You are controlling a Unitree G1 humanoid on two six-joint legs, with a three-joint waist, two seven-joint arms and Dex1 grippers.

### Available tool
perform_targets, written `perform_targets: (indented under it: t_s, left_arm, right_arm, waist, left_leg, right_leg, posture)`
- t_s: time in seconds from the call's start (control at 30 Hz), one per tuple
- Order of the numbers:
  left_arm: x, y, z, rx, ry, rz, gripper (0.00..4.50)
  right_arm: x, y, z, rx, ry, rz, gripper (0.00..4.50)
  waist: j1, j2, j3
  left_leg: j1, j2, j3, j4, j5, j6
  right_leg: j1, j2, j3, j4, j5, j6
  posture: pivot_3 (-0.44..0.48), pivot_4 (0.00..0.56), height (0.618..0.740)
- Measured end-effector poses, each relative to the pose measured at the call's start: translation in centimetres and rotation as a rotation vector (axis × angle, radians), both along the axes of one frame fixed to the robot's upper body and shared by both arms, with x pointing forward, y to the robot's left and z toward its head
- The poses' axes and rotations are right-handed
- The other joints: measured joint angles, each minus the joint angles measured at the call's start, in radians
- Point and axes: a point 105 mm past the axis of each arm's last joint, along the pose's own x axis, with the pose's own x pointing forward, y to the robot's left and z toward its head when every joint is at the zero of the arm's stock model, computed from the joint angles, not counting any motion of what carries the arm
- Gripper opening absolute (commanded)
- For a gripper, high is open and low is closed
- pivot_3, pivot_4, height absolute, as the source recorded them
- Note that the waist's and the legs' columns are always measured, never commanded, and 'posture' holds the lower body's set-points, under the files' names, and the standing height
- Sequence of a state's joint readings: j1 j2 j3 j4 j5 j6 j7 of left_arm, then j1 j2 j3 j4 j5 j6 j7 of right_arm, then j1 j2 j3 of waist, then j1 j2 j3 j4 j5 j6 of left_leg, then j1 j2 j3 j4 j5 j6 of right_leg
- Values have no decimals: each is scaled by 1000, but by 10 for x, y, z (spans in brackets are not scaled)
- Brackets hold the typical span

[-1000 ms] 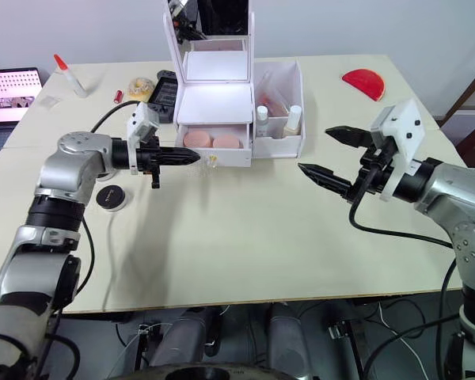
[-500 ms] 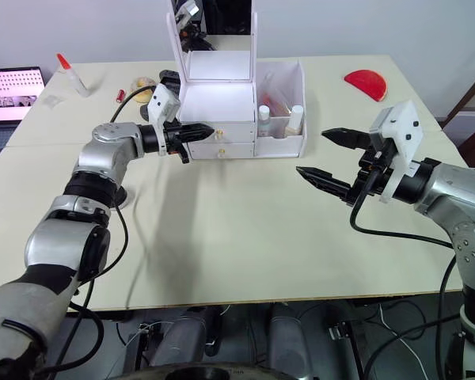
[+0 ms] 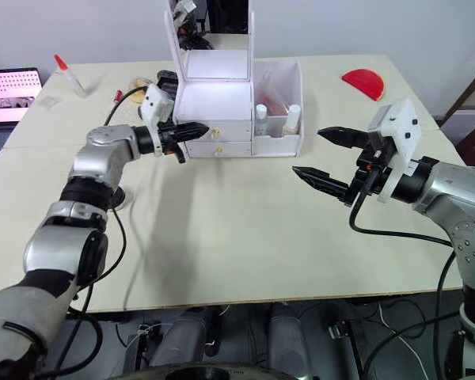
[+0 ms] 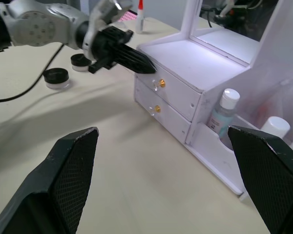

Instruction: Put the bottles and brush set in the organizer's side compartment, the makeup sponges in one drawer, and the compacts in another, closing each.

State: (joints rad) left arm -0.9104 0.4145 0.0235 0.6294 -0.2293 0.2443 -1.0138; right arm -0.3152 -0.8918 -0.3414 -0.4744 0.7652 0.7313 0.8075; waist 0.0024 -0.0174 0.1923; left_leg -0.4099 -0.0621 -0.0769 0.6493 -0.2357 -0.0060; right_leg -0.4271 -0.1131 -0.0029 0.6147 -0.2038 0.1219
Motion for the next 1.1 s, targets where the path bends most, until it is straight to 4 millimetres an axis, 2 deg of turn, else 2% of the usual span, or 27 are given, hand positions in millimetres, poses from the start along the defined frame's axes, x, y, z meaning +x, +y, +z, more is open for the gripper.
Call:
perform_targets:
  t_s: [0.1, 0.17, 0.23, 0.4, 0.57, 0.63, 0.77, 0.93, 1.1]
  left_arm:
    - [-30, -2, -19, -26, 26, 23, 2388]
    - [-51, -12, -38, -61, 74, 61, 3475]
    - [-63, -23, -46, -102, 94, 121, 4470]
    - [-73, -43, -54, -160, 44, 379, 4470]
    - [-66, -40, -57, -127, -59, 633, 4470]
    - [-61, -41, -67, -106, -66, 697, 4470]
    - [-48, -53, -84, -71, -62, 746, 4470]
    - [-34, -81, -75, -123, -96, 727, 4470]
    - [-29, -104, -82, -129, -74, 708, 4470]
  right_arm:
    - [1, -1, -1, 3, 4, -3, 4500]
    - [2, 1, 0, 2, 4, 0, 4500]
    - [3, 3, -1, 4, 8, 8, 4500]
    - [8, 9, 0, 7, 14, 36, 4500]
    - [12, 14, 1, 8, 25, 63, 4500]
    - [13, 16, 3, 7, 26, 78, 4500]
    - [15, 19, 4, 5, 36, 103, 4500]
    - [17, 19, 7, 4, 38, 120, 4500]
    - [19, 22, 4, -1, 54, 137, 4500]
  waist:
    - [-1, 0, 0]
    - [5, 0, 0]
    - [14, 0, 0]
    - [26, 0, 0]
    - [38, 1, -1]
    - [39, 1, -1]
    - [40, 0, 0]
    - [39, 0, 0]
    - [38, 0, 0]
  left_leg:
    - [1, 0, 0, -1, 0, 0]
    - [0, 0, 0, 0, 0, 0]
    - [0, 0, -1, 1, 0, -1]
    - [1, 0, 0, 2, 0, -1]
    - [1, 0, 2, 2, 0, -1]
    - [1, 0, 2, 2, 0, -1]
    - [0, -1, 2, 3, 0, 0]
    - [0, -1, 2, 3, 0, 0]
    - [0, -1, 2, 3, 0, 0]
  right_leg:
    - [0, 0, 1, 0, 0, 0]
    - [0, 0, 1, -1, 0, 0]
    - [2, 0, 1, -1, 0, -1]
    - [3, 0, 1, -3, 0, -1]
    - [3, 0, 1, -3, 0, -1]
    - [4, 0, 1, -3, -1, -2]
    - [4, 0, 1, -4, 0, -1]
    - [4, 0, 0, -4, 0, -1]
    - [3, 0, 0, -4, 0, -1]
  posture:
    - [0, 150, 738]
    - [0, 150, 738]
    - [0, 150, 738]
    - [0, 150, 738]
    - [0, 150, 738]
    - [0, 150, 738]
    - [0, 150, 738]
    - [0, 150, 738]
    - [0, 150, 738]
